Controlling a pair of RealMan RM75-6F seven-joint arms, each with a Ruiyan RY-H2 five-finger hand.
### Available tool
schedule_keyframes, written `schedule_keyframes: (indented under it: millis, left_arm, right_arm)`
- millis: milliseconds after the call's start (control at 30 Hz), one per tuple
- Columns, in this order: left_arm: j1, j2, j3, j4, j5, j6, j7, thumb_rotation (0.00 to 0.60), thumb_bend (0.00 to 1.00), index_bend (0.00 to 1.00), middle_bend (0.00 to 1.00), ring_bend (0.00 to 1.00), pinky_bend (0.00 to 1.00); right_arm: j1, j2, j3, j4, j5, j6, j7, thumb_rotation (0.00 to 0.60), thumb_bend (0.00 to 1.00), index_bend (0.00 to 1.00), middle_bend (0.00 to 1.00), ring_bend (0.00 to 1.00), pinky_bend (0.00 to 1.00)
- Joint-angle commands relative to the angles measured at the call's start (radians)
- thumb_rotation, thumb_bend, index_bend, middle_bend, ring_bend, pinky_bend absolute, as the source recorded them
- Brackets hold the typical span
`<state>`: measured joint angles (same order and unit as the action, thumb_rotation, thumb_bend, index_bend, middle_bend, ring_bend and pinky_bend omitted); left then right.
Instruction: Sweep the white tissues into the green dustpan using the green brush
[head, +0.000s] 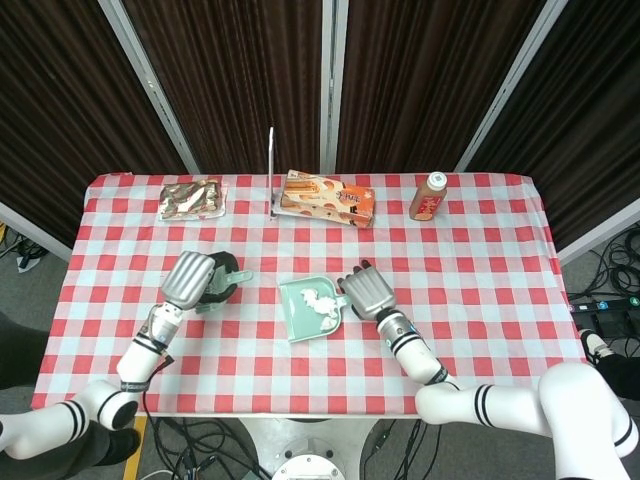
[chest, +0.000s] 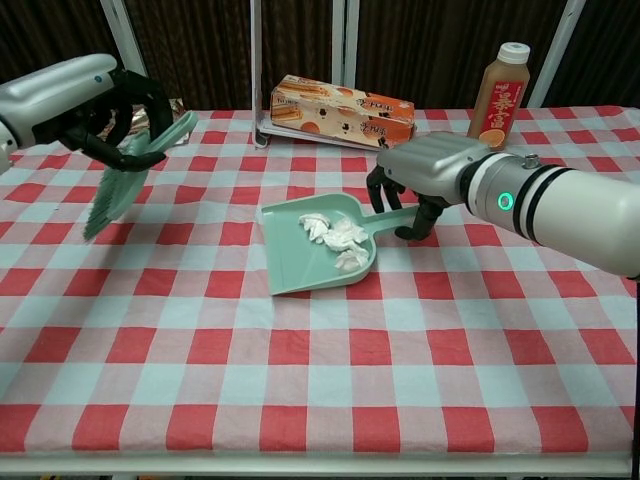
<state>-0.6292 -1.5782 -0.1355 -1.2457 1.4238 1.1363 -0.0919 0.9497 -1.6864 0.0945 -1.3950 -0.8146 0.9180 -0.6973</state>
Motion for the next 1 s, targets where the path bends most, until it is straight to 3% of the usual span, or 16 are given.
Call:
schedule_keyframes:
  millis: [33,133,267,467,600,667,733,867,1000]
  left_arm:
    - [0.01,0.049,0.046,0.022,-0.022,-0.066,0.145,0.6,0.38,0.52,0.53,0.7,0.9]
    - [0.005,0.055,0.056,0.012,-0.052,-0.113,0.213,0.6,0.38,0.5,0.52,0.7,0.9]
    - [-0.007,0.06,0.053,-0.034,-0.095,-0.17,0.246,0.6,0.36,0.44,0.47,0.69,0.89]
    - [-0.02,0.067,0.037,-0.092,-0.147,-0.189,0.337,0.6,0.19,0.23,0.35,0.62,0.88]
    - [0.003,0.086,0.024,-0.12,-0.15,-0.132,0.335,0.6,0.16,0.19,0.33,0.5,0.83]
    - [0.03,0.109,0.016,-0.136,-0.148,-0.086,0.307,0.6,0.15,0.19,0.33,0.48,0.81]
    - [0.058,0.135,0.009,-0.146,-0.149,-0.043,0.274,0.6,0.15,0.19,0.33,0.47,0.75]
    - [0.142,0.193,0.003,-0.135,-0.154,0.067,0.201,0.6,0.15,0.21,0.33,0.39,0.55]
    - [0.216,0.262,0.039,-0.114,-0.145,0.123,0.181,0.6,0.15,0.23,0.29,0.27,0.33]
  right_arm:
    - [-0.008,0.009,-0.005,-0.01,0.013,0.01,-0.014,0.6,0.32,0.43,0.49,0.24,0.17]
    - [-0.012,0.019,-0.007,-0.026,0.037,0.021,-0.038,0.6,0.24,0.2,0.35,0.16,0.14]
    - [-0.016,0.034,-0.009,-0.056,0.056,0.036,-0.061,0.6,0.14,0.02,0.2,0.06,0.11]
    - [-0.034,0.086,-0.008,-0.121,0.04,0.075,-0.063,0.6,0.11,0.0,0.14,0.02,0.08]
    - [-0.072,0.167,-0.008,-0.178,0.006,0.114,-0.02,0.6,0.11,0.0,0.15,0.02,0.08]
    - [-0.104,0.222,-0.012,-0.207,-0.029,0.138,0.026,0.6,0.12,0.0,0.16,0.03,0.09]
    - [-0.14,0.273,-0.019,-0.23,-0.073,0.16,0.082,0.6,0.14,0.0,0.18,0.04,0.1]
    - [-0.241,0.392,-0.045,-0.264,-0.199,0.221,0.257,0.6,0.19,0.0,0.21,0.04,0.11]
    - [-0.338,0.482,-0.08,-0.263,-0.318,0.296,0.405,0.6,0.22,0.02,0.2,0.04,0.08]
